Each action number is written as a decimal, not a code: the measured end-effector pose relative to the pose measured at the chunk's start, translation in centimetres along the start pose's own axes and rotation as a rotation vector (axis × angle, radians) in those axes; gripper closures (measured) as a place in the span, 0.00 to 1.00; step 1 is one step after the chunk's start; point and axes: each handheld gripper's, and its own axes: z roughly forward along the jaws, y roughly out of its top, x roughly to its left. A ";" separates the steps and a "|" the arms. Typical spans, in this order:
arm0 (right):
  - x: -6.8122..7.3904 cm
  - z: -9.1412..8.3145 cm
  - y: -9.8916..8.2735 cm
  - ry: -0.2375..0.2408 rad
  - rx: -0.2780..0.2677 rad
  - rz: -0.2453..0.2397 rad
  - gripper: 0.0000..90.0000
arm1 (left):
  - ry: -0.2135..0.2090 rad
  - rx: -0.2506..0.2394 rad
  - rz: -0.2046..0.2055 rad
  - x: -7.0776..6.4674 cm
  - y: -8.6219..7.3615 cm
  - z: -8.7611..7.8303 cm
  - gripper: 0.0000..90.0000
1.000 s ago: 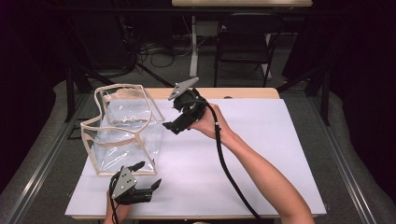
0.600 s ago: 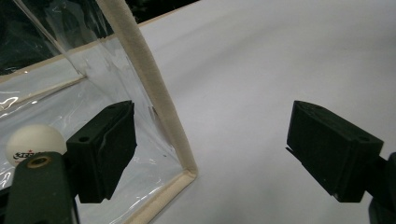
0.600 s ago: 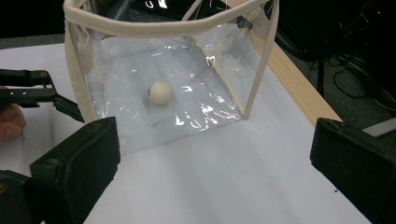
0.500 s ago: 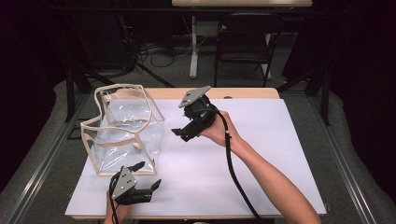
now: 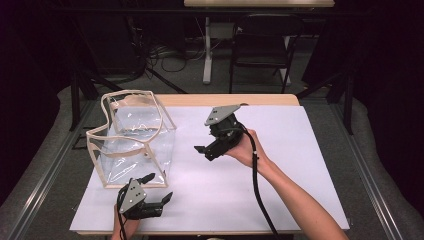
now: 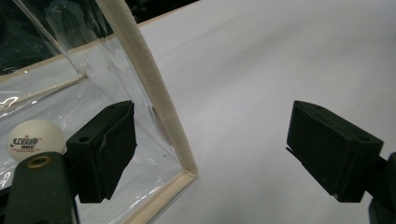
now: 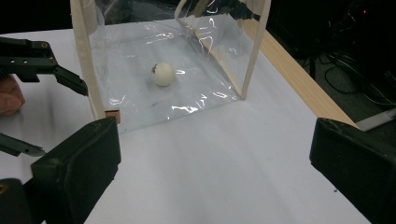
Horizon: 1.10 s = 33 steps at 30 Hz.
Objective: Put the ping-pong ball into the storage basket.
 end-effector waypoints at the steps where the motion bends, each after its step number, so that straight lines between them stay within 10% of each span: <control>1: 0.0 -0.1 -0.2 -0.004 -0.001 0.001 0.02 | 0.000 0.000 -0.001 0.0 0.0 0.0 0.18; 33: 0.4 -3.8 -8.6 -0.093 -0.027 0.068 0.03 | 0.003 0.008 0.001 -0.1 0.0 0.1 0.18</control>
